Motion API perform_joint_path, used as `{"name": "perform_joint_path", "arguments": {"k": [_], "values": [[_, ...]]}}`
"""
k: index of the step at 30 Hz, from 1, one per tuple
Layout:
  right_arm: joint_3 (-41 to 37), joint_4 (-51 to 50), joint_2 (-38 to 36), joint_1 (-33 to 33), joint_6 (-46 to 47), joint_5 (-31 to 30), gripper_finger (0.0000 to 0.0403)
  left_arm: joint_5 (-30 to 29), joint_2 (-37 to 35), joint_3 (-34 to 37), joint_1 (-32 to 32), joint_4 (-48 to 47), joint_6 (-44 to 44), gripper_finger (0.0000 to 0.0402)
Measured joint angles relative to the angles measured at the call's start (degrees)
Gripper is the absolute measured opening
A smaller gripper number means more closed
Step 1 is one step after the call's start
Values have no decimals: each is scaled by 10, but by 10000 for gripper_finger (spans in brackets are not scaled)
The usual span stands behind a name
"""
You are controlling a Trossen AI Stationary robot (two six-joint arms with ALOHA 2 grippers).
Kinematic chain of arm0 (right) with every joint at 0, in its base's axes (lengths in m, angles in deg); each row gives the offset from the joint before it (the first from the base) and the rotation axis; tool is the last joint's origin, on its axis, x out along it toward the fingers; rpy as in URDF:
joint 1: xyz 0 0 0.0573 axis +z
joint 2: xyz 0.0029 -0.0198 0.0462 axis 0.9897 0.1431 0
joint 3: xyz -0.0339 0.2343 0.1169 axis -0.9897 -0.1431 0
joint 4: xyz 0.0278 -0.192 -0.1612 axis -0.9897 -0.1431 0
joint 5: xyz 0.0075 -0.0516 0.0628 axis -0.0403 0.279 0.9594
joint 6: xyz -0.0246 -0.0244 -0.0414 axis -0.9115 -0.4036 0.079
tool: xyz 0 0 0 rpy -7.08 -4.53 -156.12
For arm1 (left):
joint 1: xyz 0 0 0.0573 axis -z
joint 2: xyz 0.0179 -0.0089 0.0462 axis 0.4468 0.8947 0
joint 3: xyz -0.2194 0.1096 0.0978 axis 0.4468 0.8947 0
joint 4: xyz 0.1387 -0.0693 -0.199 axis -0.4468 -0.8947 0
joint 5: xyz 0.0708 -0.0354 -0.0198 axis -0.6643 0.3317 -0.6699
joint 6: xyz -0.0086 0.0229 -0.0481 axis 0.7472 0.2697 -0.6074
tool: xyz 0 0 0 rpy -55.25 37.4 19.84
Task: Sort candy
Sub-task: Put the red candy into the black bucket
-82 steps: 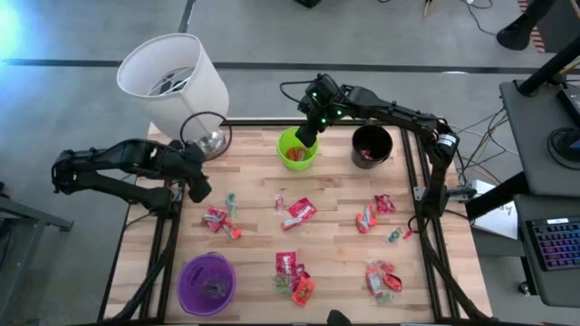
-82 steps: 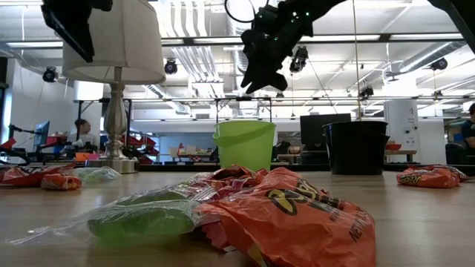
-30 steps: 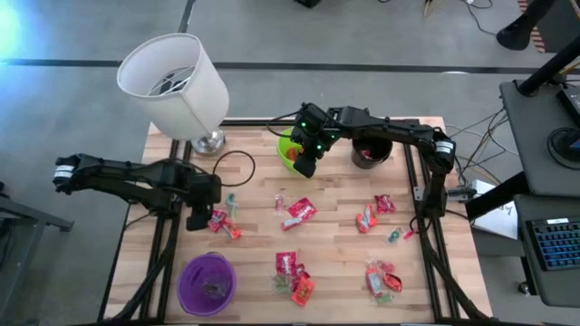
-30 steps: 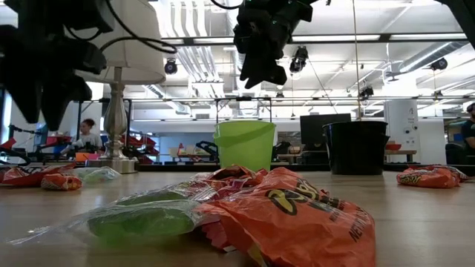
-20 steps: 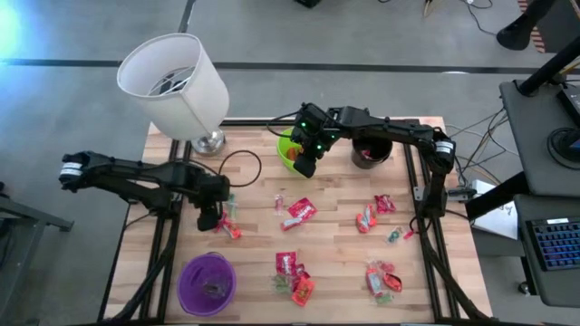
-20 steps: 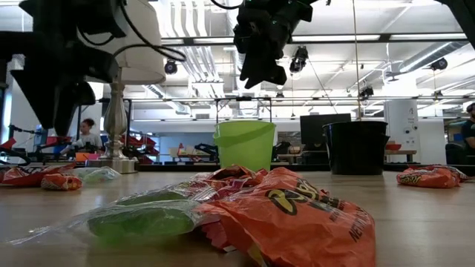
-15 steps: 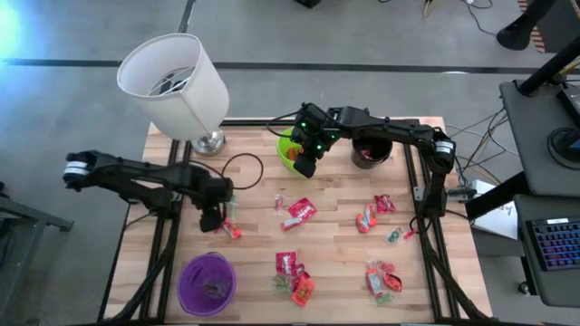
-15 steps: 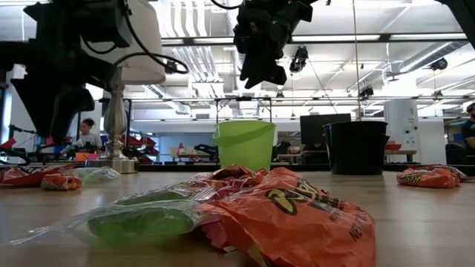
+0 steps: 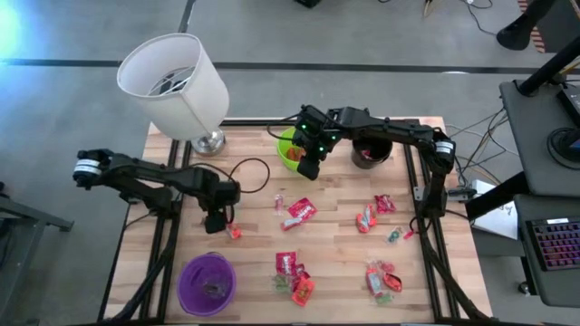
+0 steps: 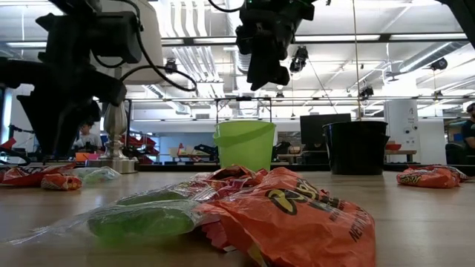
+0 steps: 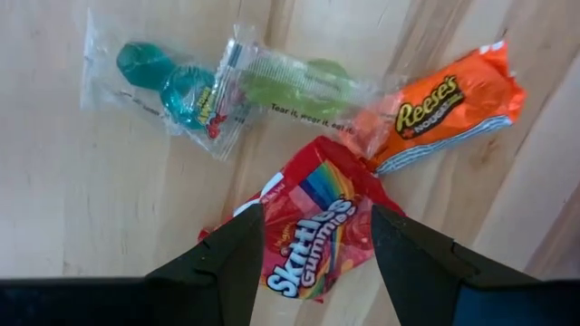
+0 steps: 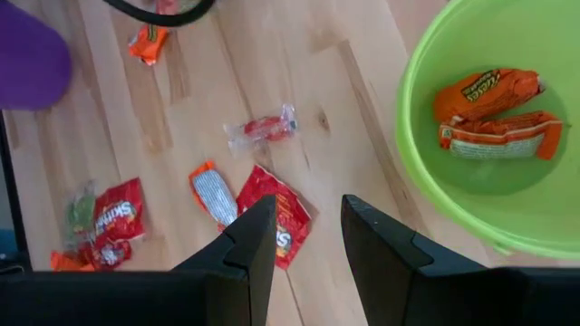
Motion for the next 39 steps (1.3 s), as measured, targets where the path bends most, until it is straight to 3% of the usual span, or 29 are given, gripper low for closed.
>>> {"name": "perform_joint_path", "arguments": {"k": [11,30,34,39], "values": [[0,-19,0,4,-21,0,118,-1,29,8,-2,0,39,184],[0,-40,-1,15,-26,1,118,1,97,44,-33,59,25,182],[0,-40,-1,19,-25,1,118,10,104,44,-34,61,33,153],[0,-40,-1,20,-20,1,118,18,81,47,-33,66,34,86]]}}
